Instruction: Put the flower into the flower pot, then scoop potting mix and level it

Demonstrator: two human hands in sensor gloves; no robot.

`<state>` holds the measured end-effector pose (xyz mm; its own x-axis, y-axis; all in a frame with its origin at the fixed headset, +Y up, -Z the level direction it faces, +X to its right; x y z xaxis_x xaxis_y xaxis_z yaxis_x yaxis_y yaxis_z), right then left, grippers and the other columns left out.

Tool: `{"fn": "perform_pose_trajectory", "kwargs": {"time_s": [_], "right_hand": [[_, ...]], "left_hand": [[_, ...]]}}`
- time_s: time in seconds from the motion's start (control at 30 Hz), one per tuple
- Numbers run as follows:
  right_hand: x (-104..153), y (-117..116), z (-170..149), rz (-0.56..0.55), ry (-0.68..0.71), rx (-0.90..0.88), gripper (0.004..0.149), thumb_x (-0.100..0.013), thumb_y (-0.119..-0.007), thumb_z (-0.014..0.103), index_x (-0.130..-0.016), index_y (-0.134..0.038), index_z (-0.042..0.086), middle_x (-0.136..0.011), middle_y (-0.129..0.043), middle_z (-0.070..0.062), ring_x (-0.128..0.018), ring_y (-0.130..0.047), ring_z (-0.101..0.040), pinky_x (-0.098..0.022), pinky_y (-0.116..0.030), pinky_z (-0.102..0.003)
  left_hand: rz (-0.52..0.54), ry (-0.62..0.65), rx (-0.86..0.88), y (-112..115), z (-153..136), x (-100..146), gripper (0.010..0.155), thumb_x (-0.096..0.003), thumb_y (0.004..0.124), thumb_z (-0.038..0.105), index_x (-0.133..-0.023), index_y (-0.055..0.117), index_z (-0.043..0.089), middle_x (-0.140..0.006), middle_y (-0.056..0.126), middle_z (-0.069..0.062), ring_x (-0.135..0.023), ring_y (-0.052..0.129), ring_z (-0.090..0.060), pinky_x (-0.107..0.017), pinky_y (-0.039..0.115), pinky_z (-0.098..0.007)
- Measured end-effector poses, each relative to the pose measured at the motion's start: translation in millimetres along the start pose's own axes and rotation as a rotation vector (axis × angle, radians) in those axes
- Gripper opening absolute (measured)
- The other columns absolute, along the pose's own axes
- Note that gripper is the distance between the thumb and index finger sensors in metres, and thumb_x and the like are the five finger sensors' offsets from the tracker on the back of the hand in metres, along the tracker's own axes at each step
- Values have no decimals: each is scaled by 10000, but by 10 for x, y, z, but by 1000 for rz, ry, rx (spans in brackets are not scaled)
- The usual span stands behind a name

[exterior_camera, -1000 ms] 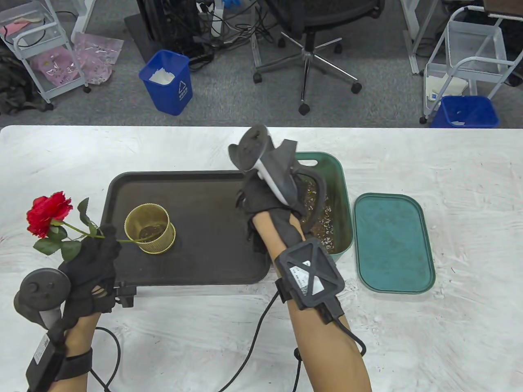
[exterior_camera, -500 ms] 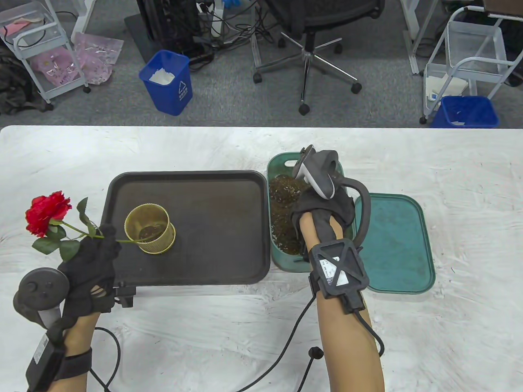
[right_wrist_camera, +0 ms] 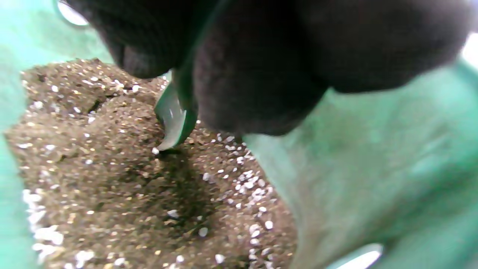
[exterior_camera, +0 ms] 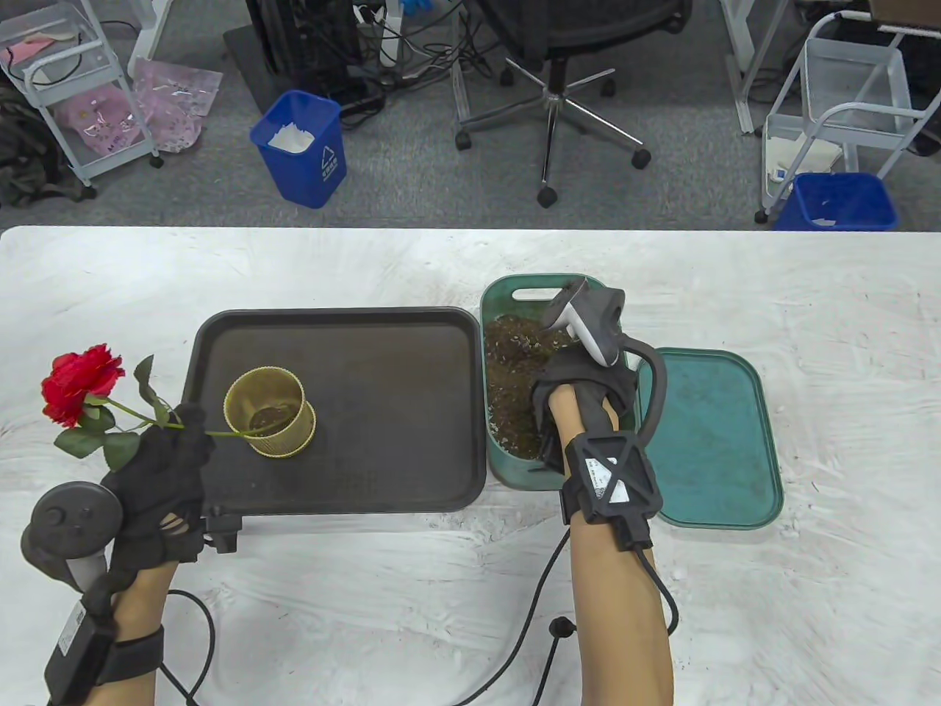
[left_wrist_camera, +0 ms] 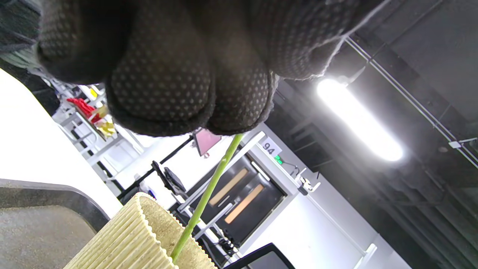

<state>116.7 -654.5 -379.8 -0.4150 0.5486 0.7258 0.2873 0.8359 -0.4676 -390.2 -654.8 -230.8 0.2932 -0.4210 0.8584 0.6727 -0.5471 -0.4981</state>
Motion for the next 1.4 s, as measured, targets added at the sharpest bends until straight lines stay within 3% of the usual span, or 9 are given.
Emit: {"fn": "perform_pose_trajectory", "kwargs": {"time_s": [0.5, 0.7, 1.4], "right_hand": [[-157, -116, 71, 149, 138, -316, 499, -405, -749, 352, -793, -776, 39, -630, -951, -192, -228, -1031, -242, -112, -920, -394], [-174, -145, -50, 226, 152, -474, 501, -402, -744, 346, -784, -782, 25, -611, -961, -195, -215, -1039, -241, -98, -926, -395], [201, 300, -329, 163, 186, -635, 498, -398, -741, 344, -771, -796, 18, -588, -969, -203, -188, -1049, -234, -61, -937, -381]], "left_hand": [[0, 0, -4, -4, -2, -6, 468, -393, 813, 395, -777, 927, 152, -568, 1044, -19, -349, 1091, -254, -365, 915, -421], [-2, 5, -5, -1, 2, -3, 468, -394, 813, 395, -777, 926, 152, -568, 1044, -19, -349, 1091, -253, -365, 915, -421], [-13, 19, -3, 26, 17, 12, 468, -393, 813, 395, -776, 928, 152, -567, 1044, -19, -348, 1091, -254, -362, 916, -422]]}}
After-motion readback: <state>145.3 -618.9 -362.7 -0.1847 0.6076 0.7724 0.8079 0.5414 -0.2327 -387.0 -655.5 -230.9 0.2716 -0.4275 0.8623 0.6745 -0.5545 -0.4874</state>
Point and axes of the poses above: the tracker on the back of each hand, its own z axis roughly to the thumb side, its own x axis roughly from the fingertips to the wrist, y = z × x, the point moved 3 cm from there along -x, roughly from the wrist to the fingertips
